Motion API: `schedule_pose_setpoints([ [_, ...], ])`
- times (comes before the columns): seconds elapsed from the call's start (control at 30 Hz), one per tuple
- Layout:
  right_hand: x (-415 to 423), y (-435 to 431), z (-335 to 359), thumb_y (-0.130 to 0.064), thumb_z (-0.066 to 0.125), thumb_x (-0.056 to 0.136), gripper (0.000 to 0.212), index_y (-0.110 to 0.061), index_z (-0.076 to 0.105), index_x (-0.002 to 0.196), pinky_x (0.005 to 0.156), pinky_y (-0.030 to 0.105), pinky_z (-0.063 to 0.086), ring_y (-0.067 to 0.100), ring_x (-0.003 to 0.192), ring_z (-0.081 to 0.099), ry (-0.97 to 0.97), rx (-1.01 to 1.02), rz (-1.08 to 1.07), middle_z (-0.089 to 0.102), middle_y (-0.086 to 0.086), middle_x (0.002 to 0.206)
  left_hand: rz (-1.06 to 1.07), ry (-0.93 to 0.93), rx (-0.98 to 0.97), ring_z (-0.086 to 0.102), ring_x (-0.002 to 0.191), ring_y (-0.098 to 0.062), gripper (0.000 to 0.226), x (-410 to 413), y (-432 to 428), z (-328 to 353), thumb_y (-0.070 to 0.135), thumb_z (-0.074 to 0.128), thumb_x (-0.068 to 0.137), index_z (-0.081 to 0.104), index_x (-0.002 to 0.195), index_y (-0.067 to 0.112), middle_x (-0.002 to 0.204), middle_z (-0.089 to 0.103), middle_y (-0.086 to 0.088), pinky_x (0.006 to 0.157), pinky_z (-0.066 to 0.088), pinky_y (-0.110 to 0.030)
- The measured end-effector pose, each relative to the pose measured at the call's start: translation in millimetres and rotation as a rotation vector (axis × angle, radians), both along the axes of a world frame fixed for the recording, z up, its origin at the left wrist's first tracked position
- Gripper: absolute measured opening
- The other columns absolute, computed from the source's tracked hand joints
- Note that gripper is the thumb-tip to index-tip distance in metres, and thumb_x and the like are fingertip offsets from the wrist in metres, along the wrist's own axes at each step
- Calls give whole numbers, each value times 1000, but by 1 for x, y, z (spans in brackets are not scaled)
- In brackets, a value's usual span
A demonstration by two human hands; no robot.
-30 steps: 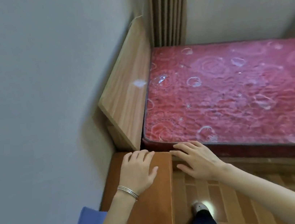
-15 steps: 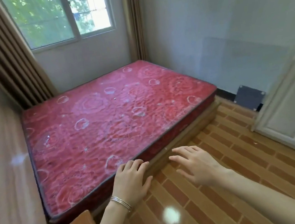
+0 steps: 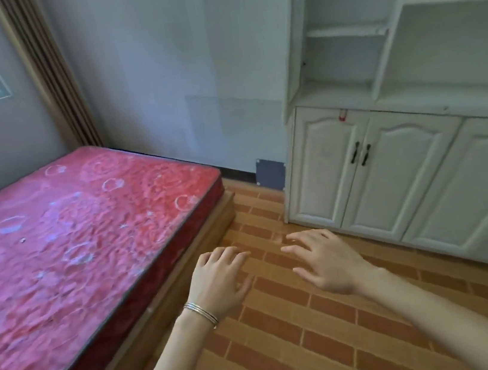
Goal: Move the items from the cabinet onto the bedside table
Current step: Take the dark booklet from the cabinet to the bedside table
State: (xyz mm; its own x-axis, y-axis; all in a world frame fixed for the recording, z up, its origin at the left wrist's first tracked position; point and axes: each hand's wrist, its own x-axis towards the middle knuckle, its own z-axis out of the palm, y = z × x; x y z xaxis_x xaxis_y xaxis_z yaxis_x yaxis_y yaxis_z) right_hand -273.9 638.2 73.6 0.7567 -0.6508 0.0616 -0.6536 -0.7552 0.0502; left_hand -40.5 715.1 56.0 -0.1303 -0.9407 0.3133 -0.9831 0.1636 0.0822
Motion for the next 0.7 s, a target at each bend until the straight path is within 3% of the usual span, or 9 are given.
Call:
schedule_pose_setpoints([
  [0.27, -78, -83, 45, -48, 33, 90, 51, -24, 46, 133, 106, 37, 28, 22, 127, 41, -58, -8, -157, 44, 5, 140, -156, -23, -100, 62, 96, -19, 42, -72, -119, 43, 48, 41, 80, 66, 104, 25, 101, 66, 5, 79, 49, -36],
  [0.7, -74, -250, 89, -50, 21, 86, 59, -22, 51, 128, 100, 37, 34, 21, 125, 44, -147, -123, -287, 47, 5, 137, -299, -80, -179, 60, 99, -19, 46, -66, -327, 97, 48, 37, 81, 64, 110, 25, 105, 65, 5, 82, 48, -37],
])
